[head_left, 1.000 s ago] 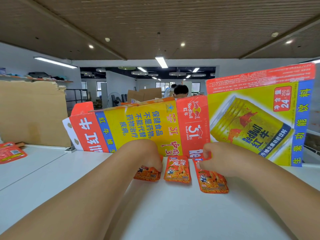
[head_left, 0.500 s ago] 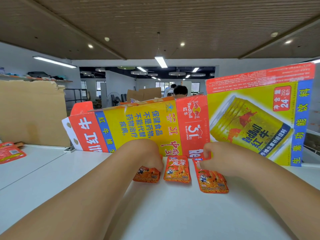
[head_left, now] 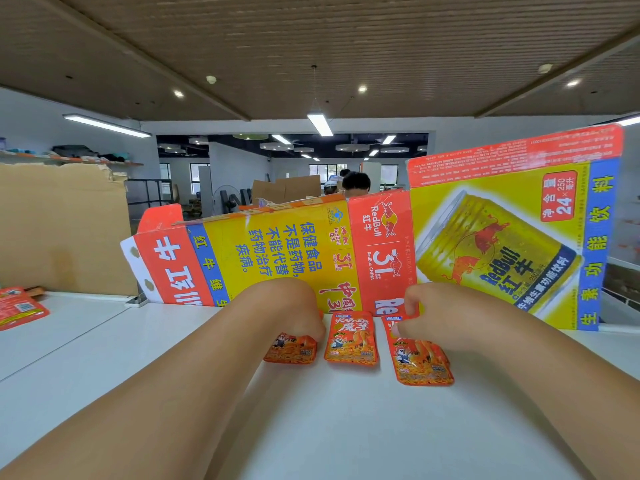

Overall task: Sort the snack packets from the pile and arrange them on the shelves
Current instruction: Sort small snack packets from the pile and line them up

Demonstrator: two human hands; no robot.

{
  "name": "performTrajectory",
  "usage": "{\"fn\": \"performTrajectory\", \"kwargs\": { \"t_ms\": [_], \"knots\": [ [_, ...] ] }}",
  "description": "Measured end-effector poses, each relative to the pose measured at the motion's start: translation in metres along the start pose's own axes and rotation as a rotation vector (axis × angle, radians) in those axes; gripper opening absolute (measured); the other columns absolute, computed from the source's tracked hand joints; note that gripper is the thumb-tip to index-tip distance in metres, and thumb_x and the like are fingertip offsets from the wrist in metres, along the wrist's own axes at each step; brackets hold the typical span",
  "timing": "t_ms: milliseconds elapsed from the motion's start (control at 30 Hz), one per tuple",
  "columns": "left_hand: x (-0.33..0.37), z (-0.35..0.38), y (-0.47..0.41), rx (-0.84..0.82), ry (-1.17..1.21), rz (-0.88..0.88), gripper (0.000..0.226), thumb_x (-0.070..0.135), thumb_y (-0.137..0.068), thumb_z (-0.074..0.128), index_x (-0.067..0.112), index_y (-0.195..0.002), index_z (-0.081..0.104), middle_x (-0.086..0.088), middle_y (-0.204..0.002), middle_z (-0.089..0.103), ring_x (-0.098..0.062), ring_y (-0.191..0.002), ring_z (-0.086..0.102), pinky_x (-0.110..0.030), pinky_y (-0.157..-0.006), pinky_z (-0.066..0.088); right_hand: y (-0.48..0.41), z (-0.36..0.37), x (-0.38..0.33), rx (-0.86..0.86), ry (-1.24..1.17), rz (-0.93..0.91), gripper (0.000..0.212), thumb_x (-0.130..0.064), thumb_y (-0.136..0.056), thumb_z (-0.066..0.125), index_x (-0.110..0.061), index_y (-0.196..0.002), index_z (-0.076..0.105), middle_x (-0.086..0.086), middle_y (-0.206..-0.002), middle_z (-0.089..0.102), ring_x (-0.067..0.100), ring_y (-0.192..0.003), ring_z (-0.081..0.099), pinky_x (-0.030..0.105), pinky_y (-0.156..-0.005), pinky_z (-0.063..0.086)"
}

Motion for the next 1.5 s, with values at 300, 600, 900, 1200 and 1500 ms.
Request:
{"fn": "performTrajectory", "kwargs": {
  "t_ms": [300,600,900,1200,1500],
  "knots": [
    [0.002,-0.002,0.006,-0.014,-0.014,0.001,0.051,0.042,-0.092,0.062,0.021,-0.139,0.059,-0.005,-0.131,0.061,-0.025,-0.110,0.064,-0.035,-0.086,0.061,0.000,0.001,0.003,0.006,-0.015,-0.025,0.032,-0.054,-0.090,0.064,-0.025,-0.102,0.058,-0.007,-0.084,0.057,0.009,-0.071,0.052,0.027,-0.058,0.037],
    [0.004,-0.005,0.010,-0.051,-0.028,0.006,0.053,0.040,-0.091,0.063,0.021,-0.140,0.058,-0.006,-0.136,0.057,-0.025,-0.115,0.062,-0.039,-0.090,0.060,0.004,0.004,-0.017,-0.002,-0.021,-0.298,0.045,-0.049,-0.091,0.065,-0.047,-0.135,0.053,-0.019,-0.118,0.049,0.007,-0.110,0.051,0.026,-0.087,0.045],
    [0.006,-0.008,0.015,-0.076,-0.018,0.015,0.055,0.038,-0.093,0.066,0.022,-0.144,0.054,-0.005,-0.144,0.052,-0.026,-0.123,0.058,-0.036,-0.092,0.058,0.015,0.026,-0.050,-0.140,0.194,-0.579,0.043,-0.042,-0.097,0.058,-0.047,-0.139,0.053,-0.010,-0.137,0.052,0.014,-0.123,0.049,0.033,-0.101,0.044],
    [0.005,-0.008,0.014,-0.059,-0.012,0.013,0.056,0.039,-0.092,0.066,0.022,-0.144,0.055,-0.006,-0.142,0.053,-0.027,-0.120,0.059,-0.038,-0.091,0.059,0.023,0.023,-0.055,-0.169,0.200,-0.579,0.041,-0.043,-0.098,0.057,-0.051,-0.138,0.053,-0.013,-0.134,0.050,0.009,-0.114,0.050,0.025,-0.089,0.042],
    [0.007,-0.007,0.015,-0.079,-0.009,0.018,0.055,0.040,-0.093,0.066,0.021,-0.144,0.055,-0.006,-0.142,0.053,-0.028,-0.123,0.057,-0.037,-0.090,0.059,0.022,0.023,-0.052,-0.184,0.153,-0.570,0.041,-0.046,-0.096,0.060,-0.052,-0.136,0.054,-0.018,-0.134,0.050,0.006,-0.113,0.050,0.023,-0.089,0.043]
  ]
}}
Point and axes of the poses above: each hand's wrist, its own y-axis away from the middle knuckle, its own z-axis out of the palm, x = y × z, the point moved 4 cm from there along -y, towards the middle knuckle
